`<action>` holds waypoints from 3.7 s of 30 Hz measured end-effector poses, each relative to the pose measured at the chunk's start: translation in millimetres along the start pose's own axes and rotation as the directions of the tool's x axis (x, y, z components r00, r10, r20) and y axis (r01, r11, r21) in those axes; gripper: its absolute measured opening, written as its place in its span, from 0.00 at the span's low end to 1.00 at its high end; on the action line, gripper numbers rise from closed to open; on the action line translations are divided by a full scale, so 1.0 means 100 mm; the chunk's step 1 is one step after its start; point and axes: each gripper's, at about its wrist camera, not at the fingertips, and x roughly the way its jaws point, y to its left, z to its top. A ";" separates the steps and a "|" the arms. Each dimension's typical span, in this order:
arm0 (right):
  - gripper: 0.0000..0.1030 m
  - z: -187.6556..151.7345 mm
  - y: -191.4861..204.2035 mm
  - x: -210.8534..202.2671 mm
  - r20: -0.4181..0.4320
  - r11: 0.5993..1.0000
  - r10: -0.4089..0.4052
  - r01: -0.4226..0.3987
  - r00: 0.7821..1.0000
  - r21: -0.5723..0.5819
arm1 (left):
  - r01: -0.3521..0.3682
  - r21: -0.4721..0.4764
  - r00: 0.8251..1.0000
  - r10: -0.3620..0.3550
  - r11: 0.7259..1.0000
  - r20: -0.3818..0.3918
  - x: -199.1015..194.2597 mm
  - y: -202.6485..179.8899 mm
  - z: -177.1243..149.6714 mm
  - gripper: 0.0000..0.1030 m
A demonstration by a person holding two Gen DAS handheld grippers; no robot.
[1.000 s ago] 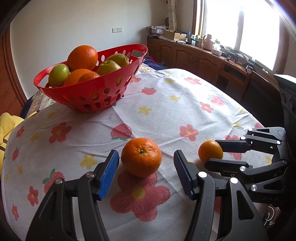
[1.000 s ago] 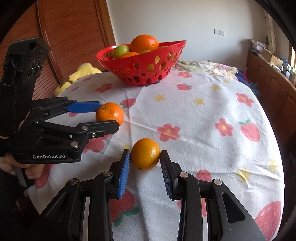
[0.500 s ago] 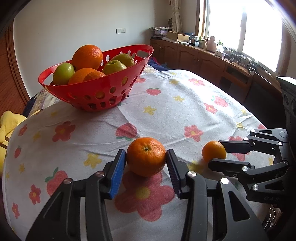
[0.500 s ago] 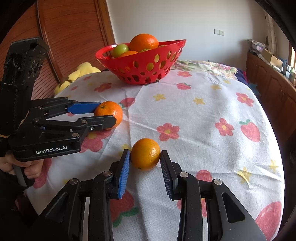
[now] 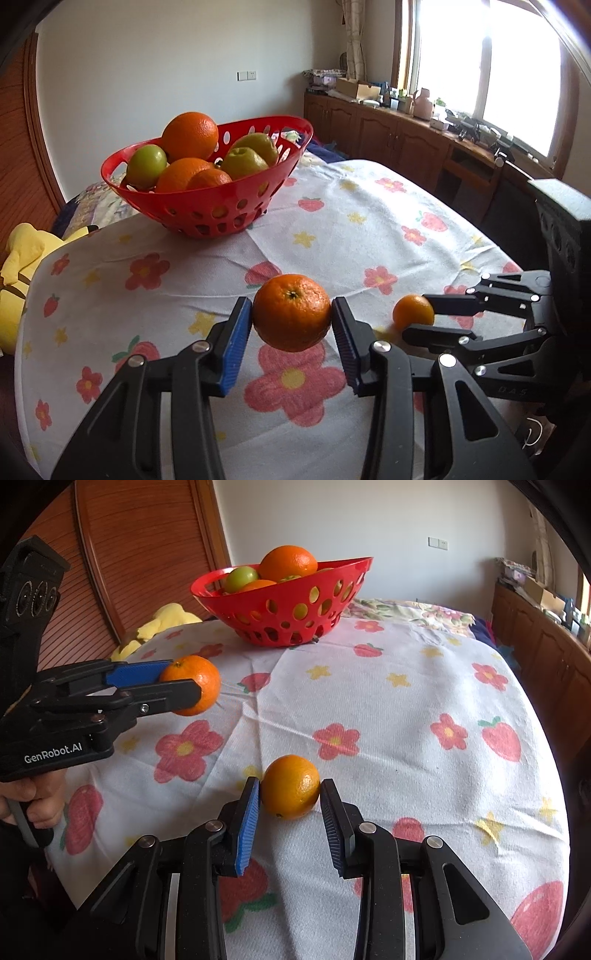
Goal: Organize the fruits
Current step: 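Grasp an orange with the left tool while the right tool grasps the other orange, then carry both oranges over the red basket and open both tools to drop them, then withdraw both open tools up and away from the red basket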
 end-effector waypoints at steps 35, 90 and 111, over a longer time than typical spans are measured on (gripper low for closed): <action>0.32 1.41 -0.05 -0.25 0.207 0.991 0.006 0.022 0.978 -0.131 | -0.074 -0.069 0.980 0.085 0.995 0.177 -0.16 0.75 0.91 0.40; 0.38 1.86 -0.10 0.71 0.137 0.988 0.043 -0.022 0.990 -0.152 | -0.096 -0.103 0.987 0.108 0.990 0.120 0.41 1.09 1.11 0.41; 0.48 1.66 -0.12 0.45 0.186 0.997 0.026 -0.013 0.982 -0.070 | -0.115 -0.133 0.981 0.134 0.984 0.138 0.19 0.98 0.97 0.53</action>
